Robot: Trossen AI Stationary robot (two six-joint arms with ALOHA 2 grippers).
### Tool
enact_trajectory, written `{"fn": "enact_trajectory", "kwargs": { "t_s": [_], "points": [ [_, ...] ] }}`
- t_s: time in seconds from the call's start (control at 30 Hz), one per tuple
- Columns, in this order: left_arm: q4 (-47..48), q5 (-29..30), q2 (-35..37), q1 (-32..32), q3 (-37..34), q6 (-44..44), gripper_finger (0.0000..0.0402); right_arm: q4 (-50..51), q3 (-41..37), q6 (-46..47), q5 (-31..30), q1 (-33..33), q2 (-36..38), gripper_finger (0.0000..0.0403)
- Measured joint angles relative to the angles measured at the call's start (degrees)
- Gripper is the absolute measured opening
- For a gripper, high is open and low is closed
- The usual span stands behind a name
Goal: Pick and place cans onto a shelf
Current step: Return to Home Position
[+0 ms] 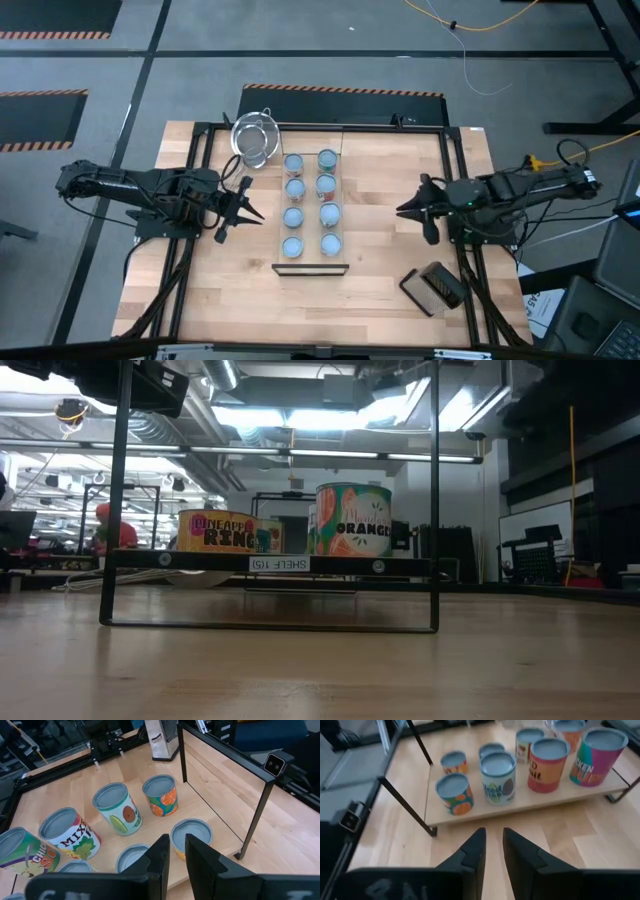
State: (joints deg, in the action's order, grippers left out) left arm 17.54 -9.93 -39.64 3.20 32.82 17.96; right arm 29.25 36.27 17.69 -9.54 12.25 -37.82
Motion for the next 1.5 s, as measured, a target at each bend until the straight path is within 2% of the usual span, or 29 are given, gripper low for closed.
{"fn": "enact_trajectory", "kwargs": {
  "t_s": [0.3,0.6,0.87,1.0,1.17,1.5],
  "points": [
    [-0.02,0.02,-0.01,0.00,0.00,0.00,0.0054,-10.04,-11.48,-3.93,-0.07,-0.39,13.87,0.0070],
    [-0.05,0.02,-0.01,-0.01,0.00,0.00,0.0054,-12.33,-15.36,-12.46,-5.79,-0.39,25.20,0.0070],
    [-0.42,0.02,0.00,-0.02,0.00,0.00,0.0054,-12.57,-18.24,-15.61,-5.90,-0.39,33.43,0.0070],
    [-0.43,0.02,-0.02,-0.02,0.00,0.03,0.0054,-16.24,-21.71,-17.97,-6.02,-0.39,37.38,0.0070],
    [-0.50,0.02,-0.03,-0.02,0.00,0.11,0.0054,-22.30,-26.10,-21.31,-6.03,-0.39,37.52,0.0070],
    [-0.47,0.04,-0.11,-0.02,0.00,0.15,0.0054,-29.00,-32.92,-21.19,-6.00,-0.69,37.75,0.0070]
  ]
}}
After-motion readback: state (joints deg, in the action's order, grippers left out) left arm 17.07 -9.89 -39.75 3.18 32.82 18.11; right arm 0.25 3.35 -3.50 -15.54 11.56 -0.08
